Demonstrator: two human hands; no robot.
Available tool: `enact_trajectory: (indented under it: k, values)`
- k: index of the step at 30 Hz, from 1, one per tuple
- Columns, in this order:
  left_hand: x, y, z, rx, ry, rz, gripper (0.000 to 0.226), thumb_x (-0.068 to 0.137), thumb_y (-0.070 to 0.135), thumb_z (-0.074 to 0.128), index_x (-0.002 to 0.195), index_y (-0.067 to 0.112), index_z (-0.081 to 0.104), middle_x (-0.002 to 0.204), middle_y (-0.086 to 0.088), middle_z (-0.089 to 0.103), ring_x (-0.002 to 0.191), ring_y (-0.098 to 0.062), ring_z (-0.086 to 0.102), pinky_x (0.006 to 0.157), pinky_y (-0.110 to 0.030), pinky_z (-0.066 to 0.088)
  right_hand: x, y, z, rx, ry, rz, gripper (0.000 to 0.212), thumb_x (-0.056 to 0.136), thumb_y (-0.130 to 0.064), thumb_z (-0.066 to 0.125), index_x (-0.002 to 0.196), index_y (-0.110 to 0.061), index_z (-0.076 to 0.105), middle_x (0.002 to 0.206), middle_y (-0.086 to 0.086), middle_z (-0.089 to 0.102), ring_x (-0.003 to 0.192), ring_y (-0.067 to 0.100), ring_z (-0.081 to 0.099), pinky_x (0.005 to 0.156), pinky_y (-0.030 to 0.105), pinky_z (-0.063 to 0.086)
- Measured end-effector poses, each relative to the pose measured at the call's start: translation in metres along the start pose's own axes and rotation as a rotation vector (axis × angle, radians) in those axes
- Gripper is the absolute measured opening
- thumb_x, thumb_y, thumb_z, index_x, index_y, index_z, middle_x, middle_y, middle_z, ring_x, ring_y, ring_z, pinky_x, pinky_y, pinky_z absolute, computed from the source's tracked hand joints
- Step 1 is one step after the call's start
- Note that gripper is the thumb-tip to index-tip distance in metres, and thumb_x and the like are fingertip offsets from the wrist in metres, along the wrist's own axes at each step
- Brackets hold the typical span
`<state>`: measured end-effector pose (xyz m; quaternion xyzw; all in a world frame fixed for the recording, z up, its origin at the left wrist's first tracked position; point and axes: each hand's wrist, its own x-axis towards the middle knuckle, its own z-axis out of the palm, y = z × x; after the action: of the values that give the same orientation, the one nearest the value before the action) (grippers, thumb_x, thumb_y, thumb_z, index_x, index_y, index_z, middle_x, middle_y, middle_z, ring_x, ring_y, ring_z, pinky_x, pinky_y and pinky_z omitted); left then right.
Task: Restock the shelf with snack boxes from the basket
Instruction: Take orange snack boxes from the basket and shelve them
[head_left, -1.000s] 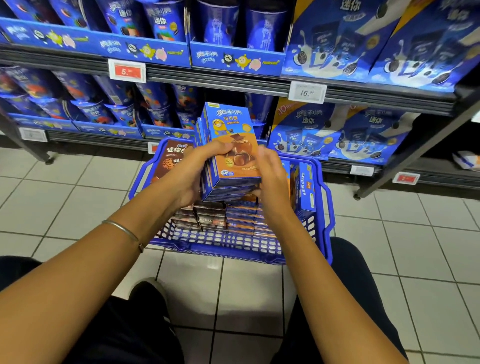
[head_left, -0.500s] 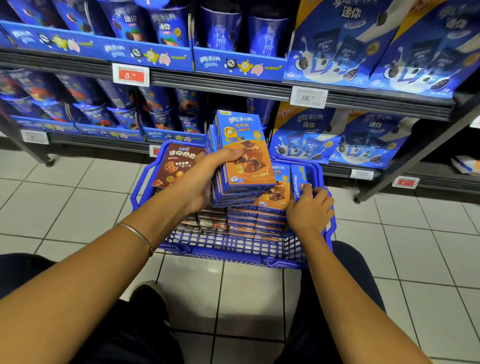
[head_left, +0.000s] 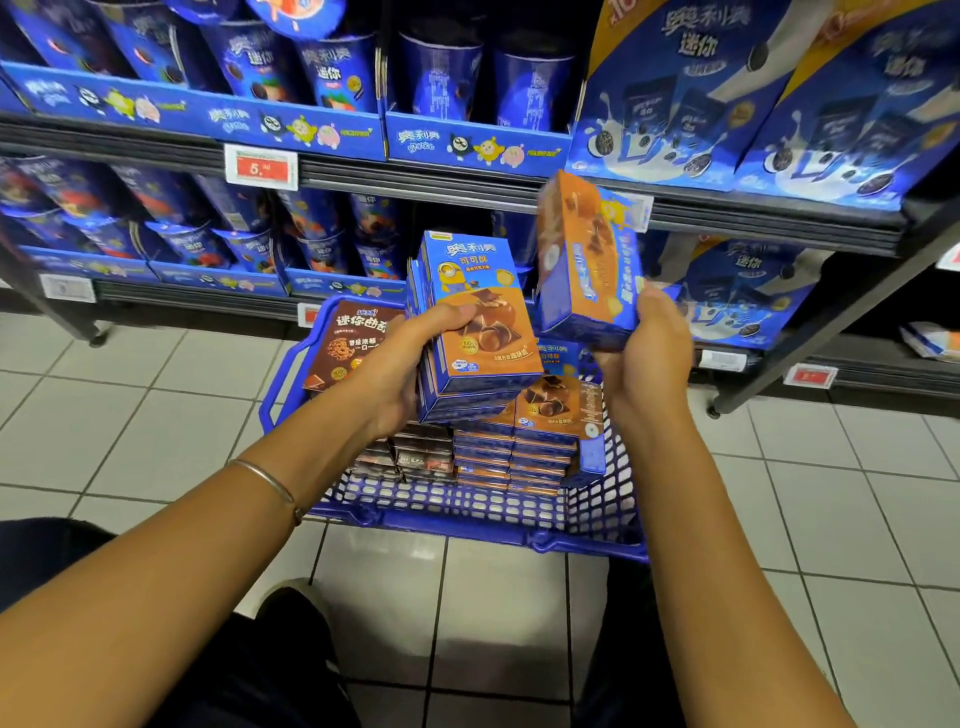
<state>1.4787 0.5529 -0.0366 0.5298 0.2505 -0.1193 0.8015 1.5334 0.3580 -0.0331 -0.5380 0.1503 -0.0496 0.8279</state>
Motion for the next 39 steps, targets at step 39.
enact_trajectory:
  k: [39]
  values:
    - [-0.316, 0.468, 0.114, 0.082, -0.101, 0.464, 0.117, 0.066, 0.029, 0.085, 0.168, 0.030, 0.025, 0.153, -0.004, 0.062, 0.134, -0.027, 0.064, 0.097, -0.042, 0.058, -0.161, -0.562, 0.263, -0.349, -0.677, 0.203, 0.041, 0.080, 0.001, 0.072, 0.119, -0.006, 0.060, 0.101, 0.009, 0.076, 0.084, 0.025, 0.071, 0.082, 0.043, 0.054]
